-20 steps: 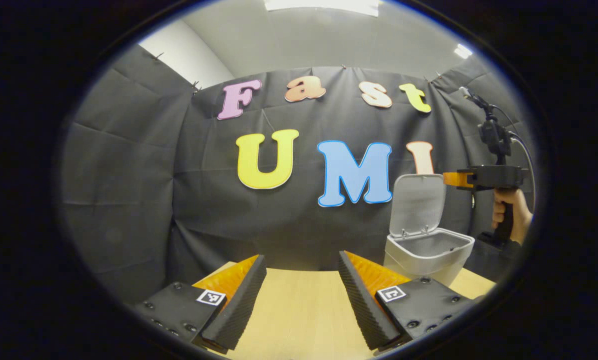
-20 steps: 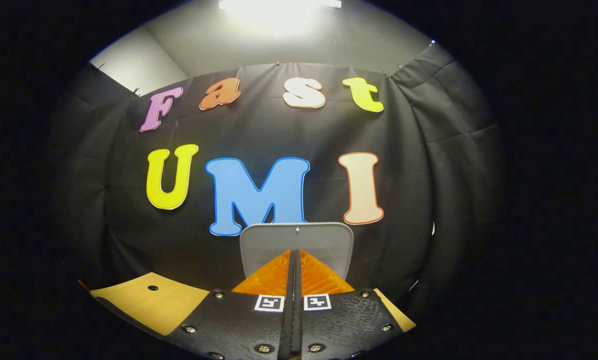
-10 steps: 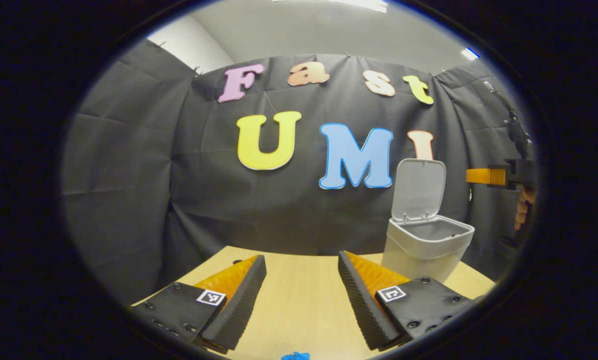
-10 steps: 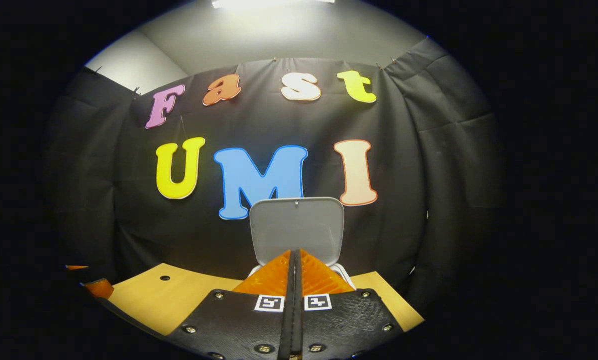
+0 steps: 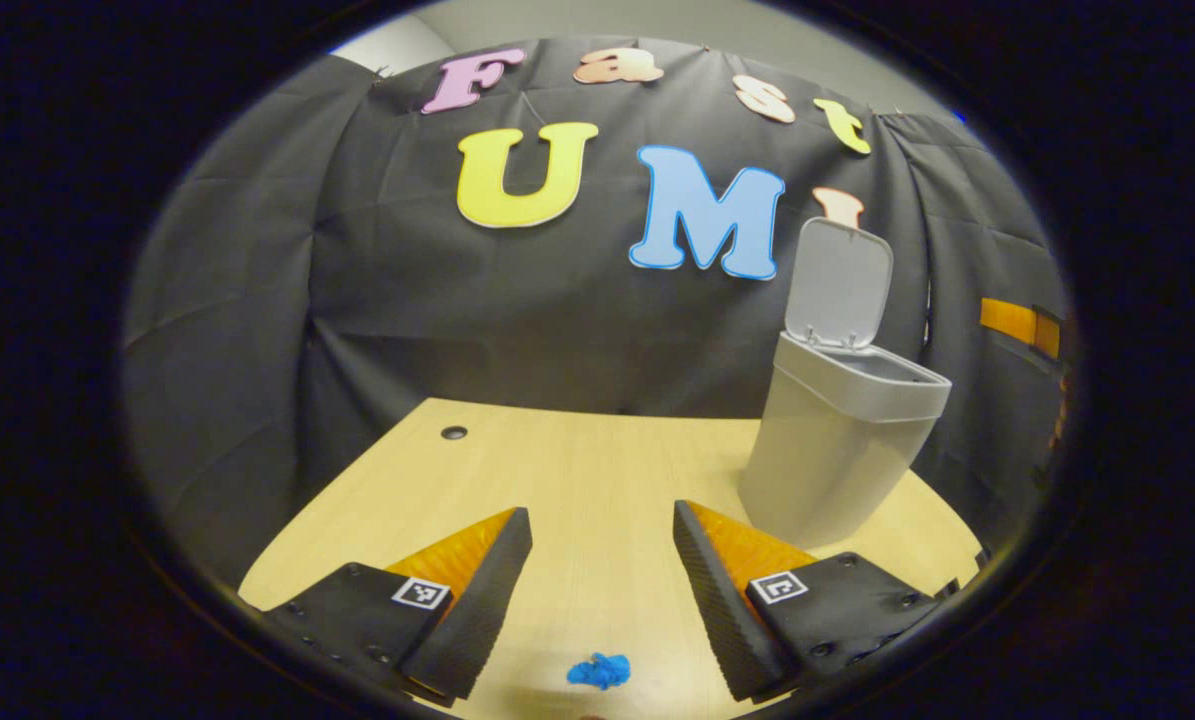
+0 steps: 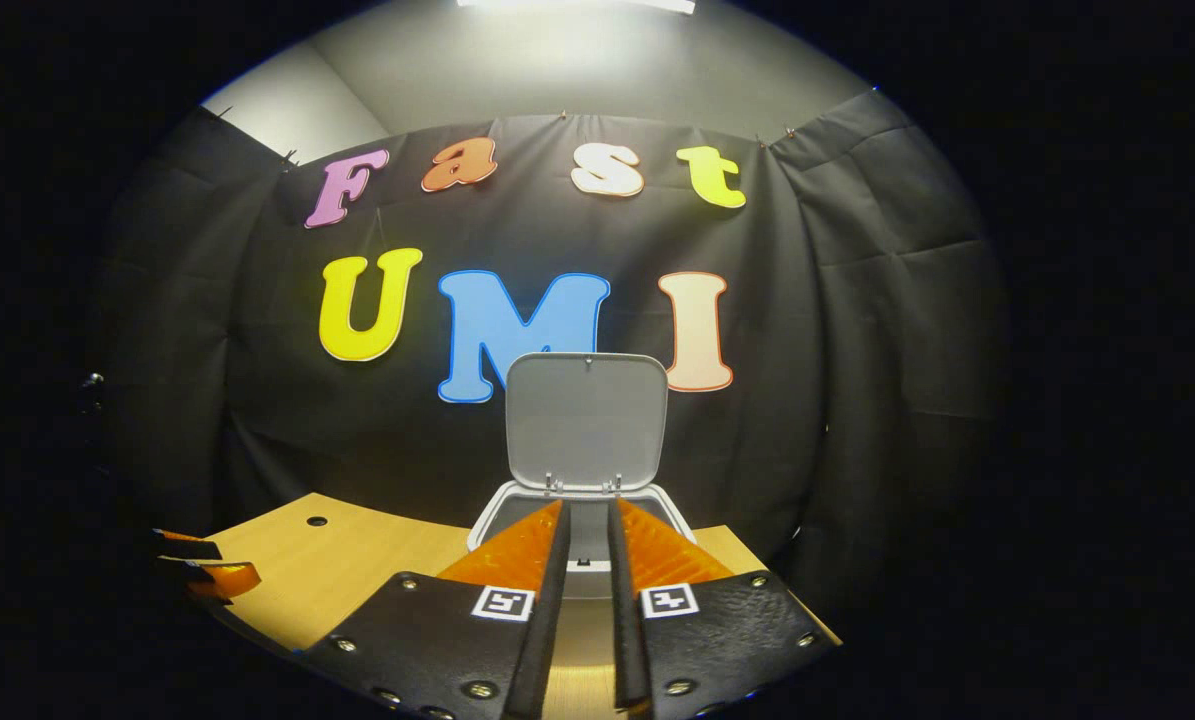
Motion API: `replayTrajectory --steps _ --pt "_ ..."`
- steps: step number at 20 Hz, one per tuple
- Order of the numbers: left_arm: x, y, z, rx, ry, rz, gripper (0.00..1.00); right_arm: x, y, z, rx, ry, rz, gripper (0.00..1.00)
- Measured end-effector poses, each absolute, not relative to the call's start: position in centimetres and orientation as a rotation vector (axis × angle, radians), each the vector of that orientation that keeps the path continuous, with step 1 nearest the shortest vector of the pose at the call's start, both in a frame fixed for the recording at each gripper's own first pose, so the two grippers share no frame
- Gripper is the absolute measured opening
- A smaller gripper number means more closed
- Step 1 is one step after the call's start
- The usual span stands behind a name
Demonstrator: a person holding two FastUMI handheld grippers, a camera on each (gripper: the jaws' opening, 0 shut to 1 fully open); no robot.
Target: Press the lid of the desktop garbage bin to open it, pick up the crumpled paper on the desktop and throw it into the bin, then pick up the pop can on the desktop and drop it into the bin, and finally close the garbage bin lid.
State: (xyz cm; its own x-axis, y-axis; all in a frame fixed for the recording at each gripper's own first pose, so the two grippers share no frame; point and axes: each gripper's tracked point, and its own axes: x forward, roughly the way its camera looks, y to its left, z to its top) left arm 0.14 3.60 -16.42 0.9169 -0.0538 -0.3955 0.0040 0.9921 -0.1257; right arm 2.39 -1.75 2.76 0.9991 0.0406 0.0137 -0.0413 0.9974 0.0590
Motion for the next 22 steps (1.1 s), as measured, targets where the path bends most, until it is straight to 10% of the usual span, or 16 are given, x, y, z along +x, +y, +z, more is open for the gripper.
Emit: replayTrajectory --steps 1,5,22 --pt "0.0 3.6 -17.3 -0.129 0.436 -0.030 0.95 2.1 -1.6 2.5 0.057 -0.009 0.046 0.29" --pt "-0.9 3.4 -21.6 -0.152 0.549 -0.045 0.96 1.2 -1.5 2.1 0.066 -0.009 0.029 0.98" --pt "-4.8 1.9 -35.1 -0.071 0.951 -0.113 0.96 -1.5 -0.2 -0.8 0.031 0.071 0.022 0.99"
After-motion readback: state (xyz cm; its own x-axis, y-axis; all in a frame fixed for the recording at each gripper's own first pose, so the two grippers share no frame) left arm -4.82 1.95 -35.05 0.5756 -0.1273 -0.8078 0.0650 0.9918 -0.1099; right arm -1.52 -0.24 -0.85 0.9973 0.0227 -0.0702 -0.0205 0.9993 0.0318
